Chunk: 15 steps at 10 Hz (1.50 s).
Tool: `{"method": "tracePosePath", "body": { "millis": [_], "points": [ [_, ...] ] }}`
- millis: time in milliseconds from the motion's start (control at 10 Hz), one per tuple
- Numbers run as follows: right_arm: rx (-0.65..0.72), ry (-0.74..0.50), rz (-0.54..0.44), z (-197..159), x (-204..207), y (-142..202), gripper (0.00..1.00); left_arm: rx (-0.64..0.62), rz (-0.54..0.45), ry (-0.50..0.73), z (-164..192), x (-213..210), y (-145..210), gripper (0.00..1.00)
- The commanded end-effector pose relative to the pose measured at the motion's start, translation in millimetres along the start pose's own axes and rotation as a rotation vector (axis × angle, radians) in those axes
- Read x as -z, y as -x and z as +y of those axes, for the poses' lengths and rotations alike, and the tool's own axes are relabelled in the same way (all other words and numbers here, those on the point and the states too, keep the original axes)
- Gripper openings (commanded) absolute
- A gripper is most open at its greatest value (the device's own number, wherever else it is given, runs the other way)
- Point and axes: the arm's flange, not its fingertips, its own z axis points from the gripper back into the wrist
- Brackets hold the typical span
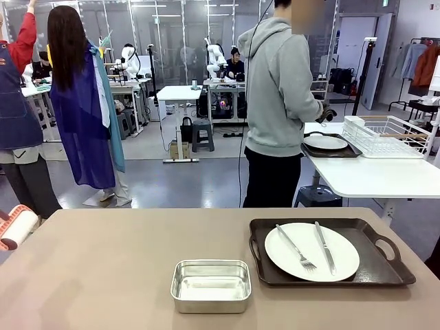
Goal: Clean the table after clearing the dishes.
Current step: When the left (or right) Handle tray is removed, use the left hand (or right hand) to clean the left (or right) side of the table with the Lint Roller, then place the Lint Roller back on top of the Airtight Container.
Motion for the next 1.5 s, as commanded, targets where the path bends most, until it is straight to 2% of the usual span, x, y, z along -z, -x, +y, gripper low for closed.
{"method": "tracePosePath", "body": {
  "millis": [0, 900, 1100, 1300, 1400],
  "points": [
    [-0.004, -0.002, -0.005, 2, 0, 1, 1.00, -0.008, 0.025, 0.004, 16, 15, -15, 0.21],
    [-0.004, -0.002, -0.005, 2, 0, 1, 1.00, -0.015, 0.038, -0.006, 16, 20, -16, 0.21],
    [-0.004, -0.002, -0.005, 2, 0, 1, 1.00, 0.330, 0.036, -0.116, -97, 26, -21, 0.21],
    [-0.004, -0.002, -0.005, 2, 0, 1, 1.00, 0.666, 0.111, -0.251, -212, 46, -11, 0.21],
    [-0.004, -0.002, -0.005, 2, 0, 1, 1.00, 0.804, 0.134, -0.254, -261, 58, -2, 0.21]
  ]
}}
